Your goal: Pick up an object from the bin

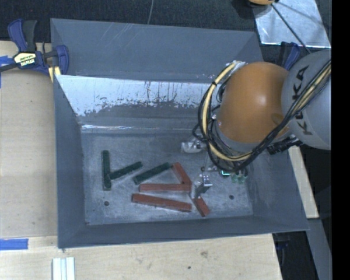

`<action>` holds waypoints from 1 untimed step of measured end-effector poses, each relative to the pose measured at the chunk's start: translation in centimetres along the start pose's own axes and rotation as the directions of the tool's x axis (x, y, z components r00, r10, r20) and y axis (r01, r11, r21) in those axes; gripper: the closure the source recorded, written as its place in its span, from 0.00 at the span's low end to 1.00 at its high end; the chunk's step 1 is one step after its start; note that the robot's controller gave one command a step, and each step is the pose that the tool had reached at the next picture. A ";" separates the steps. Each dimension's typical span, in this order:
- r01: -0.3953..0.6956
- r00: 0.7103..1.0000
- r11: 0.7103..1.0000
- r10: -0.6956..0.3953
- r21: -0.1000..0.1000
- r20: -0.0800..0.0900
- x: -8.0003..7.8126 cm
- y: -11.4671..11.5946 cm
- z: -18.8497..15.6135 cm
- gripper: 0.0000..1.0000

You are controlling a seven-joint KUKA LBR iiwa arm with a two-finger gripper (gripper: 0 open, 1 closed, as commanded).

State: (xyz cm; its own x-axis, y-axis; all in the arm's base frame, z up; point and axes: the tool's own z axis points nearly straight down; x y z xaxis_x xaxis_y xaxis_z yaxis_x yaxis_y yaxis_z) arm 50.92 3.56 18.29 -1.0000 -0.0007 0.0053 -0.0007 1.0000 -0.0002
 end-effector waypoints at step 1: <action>-0.001 1.000 1.000 0.001 -0.001 0.008 -0.2 0.0 -0.4 0.00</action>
Offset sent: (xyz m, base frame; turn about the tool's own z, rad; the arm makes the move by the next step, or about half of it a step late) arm 0.0639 0.0445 -0.1129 -0.2976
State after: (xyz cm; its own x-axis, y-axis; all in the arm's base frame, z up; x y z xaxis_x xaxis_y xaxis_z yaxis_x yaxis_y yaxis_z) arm 51.10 3.55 18.67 -1.0000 0.0005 -0.0027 0.0005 1.0000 0.0003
